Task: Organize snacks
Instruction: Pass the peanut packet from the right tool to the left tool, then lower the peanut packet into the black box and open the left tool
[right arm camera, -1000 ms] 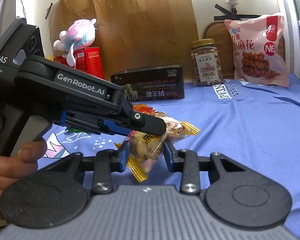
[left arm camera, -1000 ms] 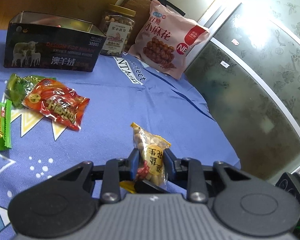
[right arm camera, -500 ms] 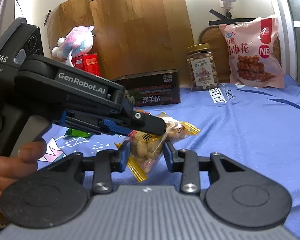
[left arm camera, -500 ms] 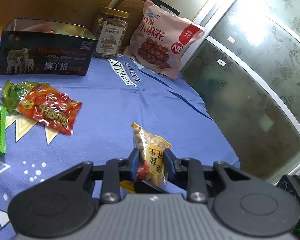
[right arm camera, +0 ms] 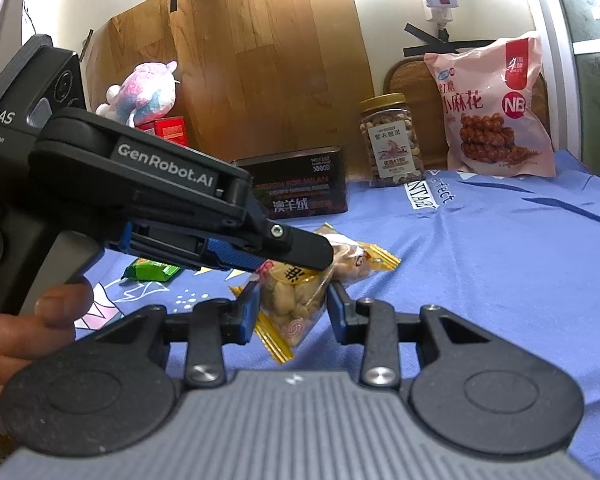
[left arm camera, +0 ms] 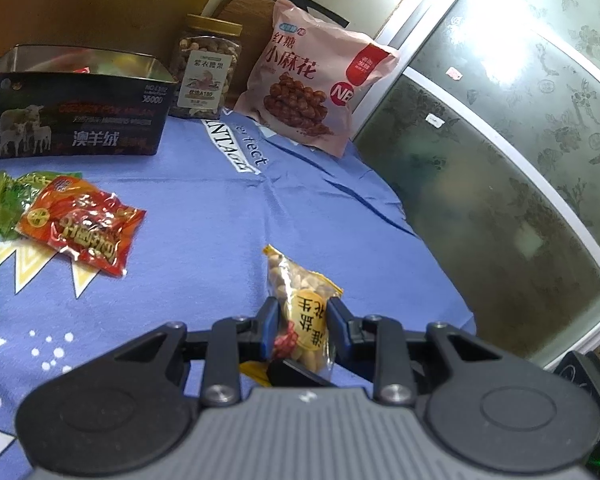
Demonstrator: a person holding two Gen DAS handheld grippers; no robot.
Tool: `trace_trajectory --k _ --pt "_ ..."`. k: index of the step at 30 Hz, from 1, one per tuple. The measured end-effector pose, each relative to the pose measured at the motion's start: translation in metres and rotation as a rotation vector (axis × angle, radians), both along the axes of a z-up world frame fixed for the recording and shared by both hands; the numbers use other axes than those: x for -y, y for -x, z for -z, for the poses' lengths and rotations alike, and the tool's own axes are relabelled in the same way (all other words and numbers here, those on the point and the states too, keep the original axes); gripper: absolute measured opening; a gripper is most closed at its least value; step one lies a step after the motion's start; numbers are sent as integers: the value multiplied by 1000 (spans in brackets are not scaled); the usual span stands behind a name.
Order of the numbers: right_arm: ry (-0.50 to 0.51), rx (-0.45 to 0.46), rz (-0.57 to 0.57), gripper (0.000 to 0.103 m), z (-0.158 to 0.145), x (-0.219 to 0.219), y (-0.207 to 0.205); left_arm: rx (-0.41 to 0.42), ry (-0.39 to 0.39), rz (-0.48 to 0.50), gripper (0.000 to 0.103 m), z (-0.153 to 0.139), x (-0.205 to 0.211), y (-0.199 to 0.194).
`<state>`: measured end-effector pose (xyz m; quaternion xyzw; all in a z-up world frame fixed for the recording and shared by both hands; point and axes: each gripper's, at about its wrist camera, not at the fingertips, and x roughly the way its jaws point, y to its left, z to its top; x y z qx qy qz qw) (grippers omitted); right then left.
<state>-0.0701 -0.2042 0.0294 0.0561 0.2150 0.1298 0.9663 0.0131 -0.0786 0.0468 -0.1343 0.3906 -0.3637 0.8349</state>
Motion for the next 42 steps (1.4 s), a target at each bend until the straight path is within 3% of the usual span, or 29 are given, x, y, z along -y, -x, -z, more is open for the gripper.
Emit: trace_trajectory --k 30,42 --pt "32 -3 120 39 -3 2 4 5 25 90 26 3 18 -11" --pt "55 -2 98 39 -3 -7 -3 6 50 58 26 4 -3 -18"
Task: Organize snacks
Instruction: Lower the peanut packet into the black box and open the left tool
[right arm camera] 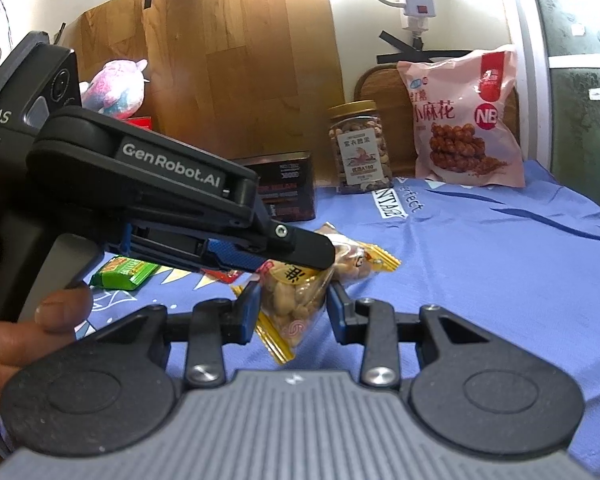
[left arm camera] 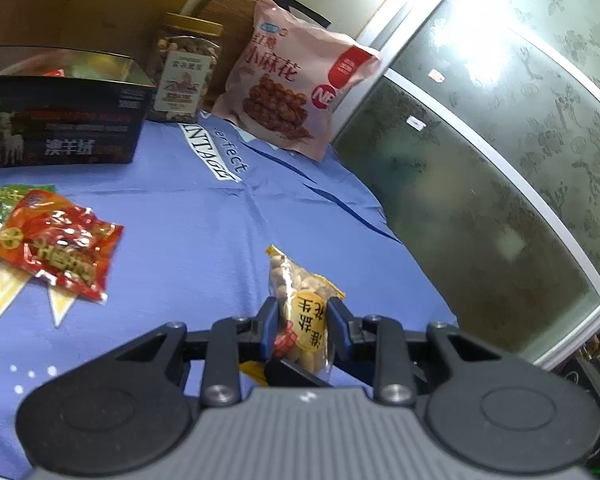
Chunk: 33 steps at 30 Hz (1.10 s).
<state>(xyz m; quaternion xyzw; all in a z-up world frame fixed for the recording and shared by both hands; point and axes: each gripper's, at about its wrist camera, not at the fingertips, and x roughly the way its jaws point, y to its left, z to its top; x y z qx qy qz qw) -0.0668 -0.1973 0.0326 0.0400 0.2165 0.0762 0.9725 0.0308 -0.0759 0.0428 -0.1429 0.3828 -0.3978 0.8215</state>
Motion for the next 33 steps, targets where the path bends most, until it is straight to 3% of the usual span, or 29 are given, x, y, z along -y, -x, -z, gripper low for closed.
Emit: trace_trajectory --k 13,18,25,27,29,31,33 --pt "10 30 -117 38 -9 -28 -41 40 6 -121 27 -15 -42 -22" --pt "19 104 -220 38 -28 -50 -96 126 -17 -225 27 -47 -70 -55" --pt "28 163 -309 39 -59 -73 -195 213 -41 -364 28 -85 -94 -135" --pt "72 144 -316 40 -58 -76 -221 206 -64 -376 31 -83 -89 -160" --pt "153 82 -306 45 -48 -77 -243 170 -121 -366 43 -68 -79 -188" --pt "215 66 -244 45 -42 -72 -245 117 -187 -386 39 -55 -74 -202" --pt "152 75 -237 45 -47 -54 -226 108 -151 -388 39 -54 -89 -194"
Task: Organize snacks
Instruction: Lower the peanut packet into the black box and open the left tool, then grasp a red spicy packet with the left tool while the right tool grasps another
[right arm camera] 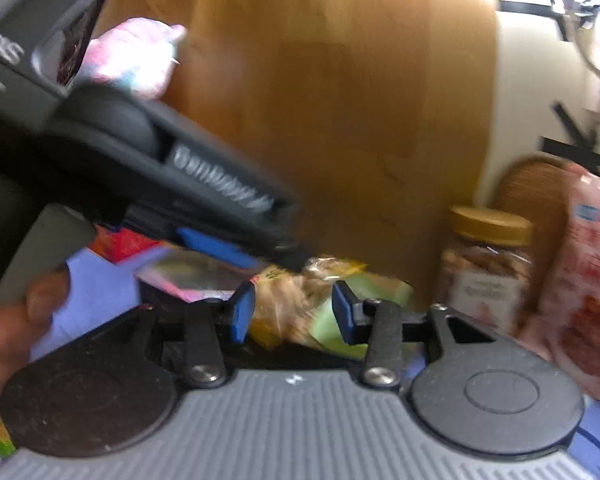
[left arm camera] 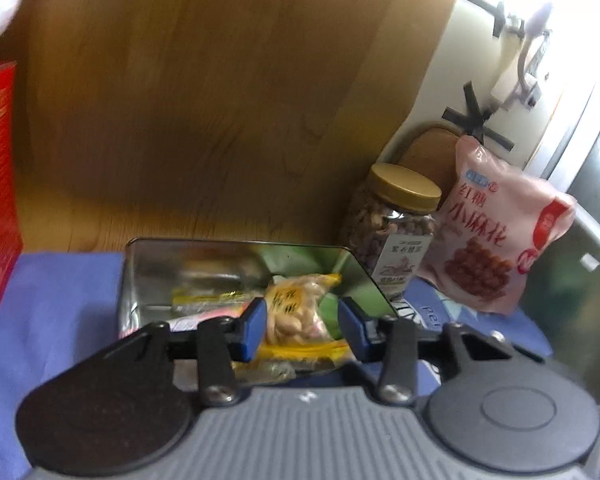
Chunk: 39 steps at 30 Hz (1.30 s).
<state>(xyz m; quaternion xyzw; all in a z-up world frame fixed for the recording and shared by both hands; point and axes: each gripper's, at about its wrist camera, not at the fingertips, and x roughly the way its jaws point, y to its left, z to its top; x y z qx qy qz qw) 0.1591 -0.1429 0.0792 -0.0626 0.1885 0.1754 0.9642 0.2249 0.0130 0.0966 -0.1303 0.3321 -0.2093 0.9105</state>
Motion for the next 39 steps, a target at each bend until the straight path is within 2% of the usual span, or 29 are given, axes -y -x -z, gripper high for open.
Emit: trace_trajectory --k 3,5,8,11,13,14,17,18,19,20,22,23,24,25,28,31,33,34,39 --pt "-157 -41 -59 45 -2 26 41 79 50 -10 39 -8 -42 39" --pt "-192 -96 -86 45 9 33 60 68 47 -17 39 -3 -61 63" --pt "-133 -178 -61 46 33 28 77 3 21 -2 46 17 -68 78" --pt "-129 -264 -43 53 46 24 87 -70 -40 4 49 41 -55 77" --pt "-92 -283 -65 77 46 15 92 -111 -40 15 49 54 -50 77" --pt "-64 -285 -79 81 46 9 90 -127 -29 20 49 57 -48 79" --pt "70 -286 -84 82 58 -8 84 -118 -3 60 46 56 -41 90" --pt "76 -274 -88 82 62 -8 82 -112 -4 71 46 55 -36 92" --pt "51 -291 -94 78 62 -4 81 -112 -4 83 46 54 -32 94" --pt "40 -289 -86 71 62 0 81 -120 -8 90 46 55 -27 94" --pt "30 -280 -89 48 61 6 81 -147 -22 98 46 59 -16 90" --pt "22 -279 -86 42 63 9 80 -170 -27 101 46 63 -13 88" --pt "16 -277 -79 25 63 13 80 -201 -34 97 46 69 -10 85" --pt "-6 -282 -71 17 64 18 81 -203 -31 93 47 72 -8 85" --pt "-96 -305 -55 9 67 32 78 -191 -28 82 51 69 -3 92" --pt "-161 -336 -47 9 67 39 73 -188 6 37 54 67 -12 95" --pt "-245 -375 -49 13 68 48 69 -201 28 21 53 70 -17 90" --pt "-304 -405 -49 14 69 54 65 -213 21 12 49 73 -17 87" --pt "-559 -531 -21 15 81 74 46 -183 -58 31 49 71 -3 83"
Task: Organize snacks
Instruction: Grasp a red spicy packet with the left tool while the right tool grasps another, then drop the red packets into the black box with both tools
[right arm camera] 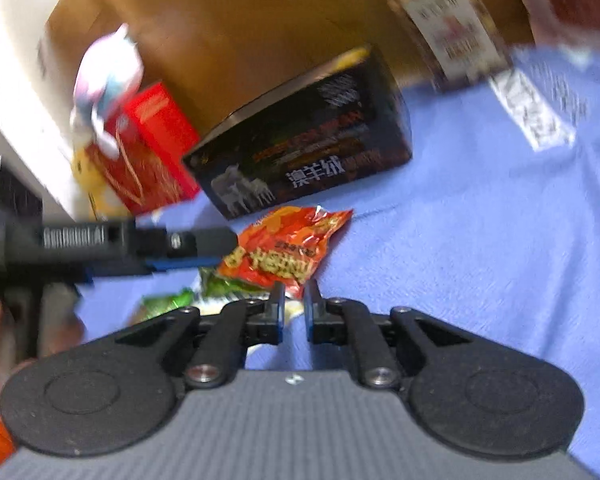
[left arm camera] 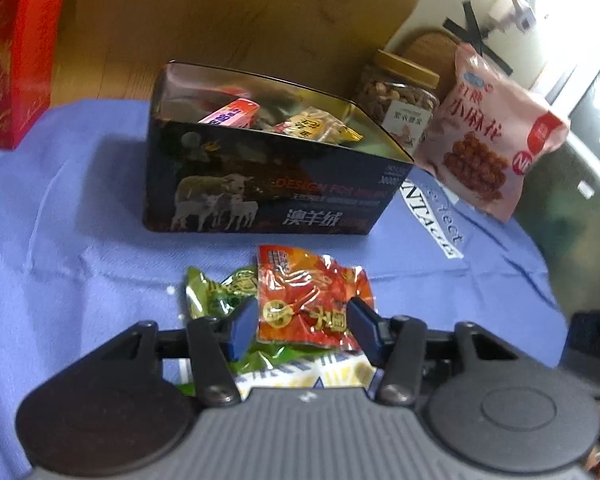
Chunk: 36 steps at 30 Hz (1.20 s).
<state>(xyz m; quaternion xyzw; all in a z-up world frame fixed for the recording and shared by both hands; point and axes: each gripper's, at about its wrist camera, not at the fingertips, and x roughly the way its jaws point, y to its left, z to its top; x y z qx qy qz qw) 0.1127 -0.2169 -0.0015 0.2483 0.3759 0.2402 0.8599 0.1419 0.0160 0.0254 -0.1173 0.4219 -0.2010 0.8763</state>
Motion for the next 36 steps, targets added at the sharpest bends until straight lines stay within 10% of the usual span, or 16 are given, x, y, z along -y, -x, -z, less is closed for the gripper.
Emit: trace_trajectory --k 5,7,13,23,29,36 --pt "-133 -59 46 22 7 7 -15 33 -37 21 49 0 6 3" --pt "-167 -98 53 5 11 6 -24 42 -32 39 49 1 8 2" --pt "-62 -29 25 2 -5 -10 -11 -4 63 32 46 2 -7 -1" --pt "22 -25 99 35 -11 16 -48 -97 154 16 53 8 -6 -45" --pt "-87 -72 79 18 7 9 -54 -136 214 12 9 25 -1 -50" --pt "-269 -30 97 14 -8 24 -11 -72 310 62 13 2 -18 -17"
